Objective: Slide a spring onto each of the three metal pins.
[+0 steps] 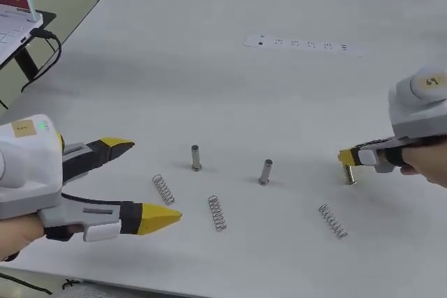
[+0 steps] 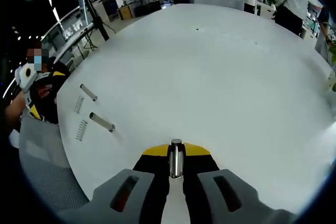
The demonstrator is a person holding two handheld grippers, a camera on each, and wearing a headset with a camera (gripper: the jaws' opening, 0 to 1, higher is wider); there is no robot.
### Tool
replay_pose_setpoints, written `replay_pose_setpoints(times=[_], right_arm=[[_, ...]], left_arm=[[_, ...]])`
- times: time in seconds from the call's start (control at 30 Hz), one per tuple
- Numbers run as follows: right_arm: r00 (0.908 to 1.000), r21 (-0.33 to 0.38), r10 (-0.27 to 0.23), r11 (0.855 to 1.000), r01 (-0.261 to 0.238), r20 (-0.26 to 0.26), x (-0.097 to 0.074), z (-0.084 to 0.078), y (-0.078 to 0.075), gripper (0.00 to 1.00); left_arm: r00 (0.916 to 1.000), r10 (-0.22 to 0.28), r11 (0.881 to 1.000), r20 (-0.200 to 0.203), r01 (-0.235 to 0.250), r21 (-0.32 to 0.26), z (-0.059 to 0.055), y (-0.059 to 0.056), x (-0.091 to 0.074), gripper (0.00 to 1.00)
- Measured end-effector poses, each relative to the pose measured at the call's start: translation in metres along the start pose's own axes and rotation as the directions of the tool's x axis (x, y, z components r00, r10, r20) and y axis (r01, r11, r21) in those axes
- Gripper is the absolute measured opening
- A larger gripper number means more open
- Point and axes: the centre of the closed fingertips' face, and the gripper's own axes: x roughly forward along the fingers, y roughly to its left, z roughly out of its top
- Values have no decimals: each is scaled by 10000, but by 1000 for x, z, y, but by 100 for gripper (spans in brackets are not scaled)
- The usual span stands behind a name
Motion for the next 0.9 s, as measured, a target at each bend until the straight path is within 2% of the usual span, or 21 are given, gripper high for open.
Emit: replay_pose_setpoints(times=[0.37,0.57,0.9], right_arm=[[9995,82,-53,10000,50,301,-4,4,1,5],[9977,-130,-203,9997,212,644,-6,9,2,5],[9959,-473,-277,9984,319,866,-8,6,5,5]], left_arm=[[10000,64,10000,60,-63,-17,2,3,-2,85],[10000,-8,10000,73,9,-27,3,1,-2,85],[9999,20,10000,102,-20,-36,3,2,-3,85]])
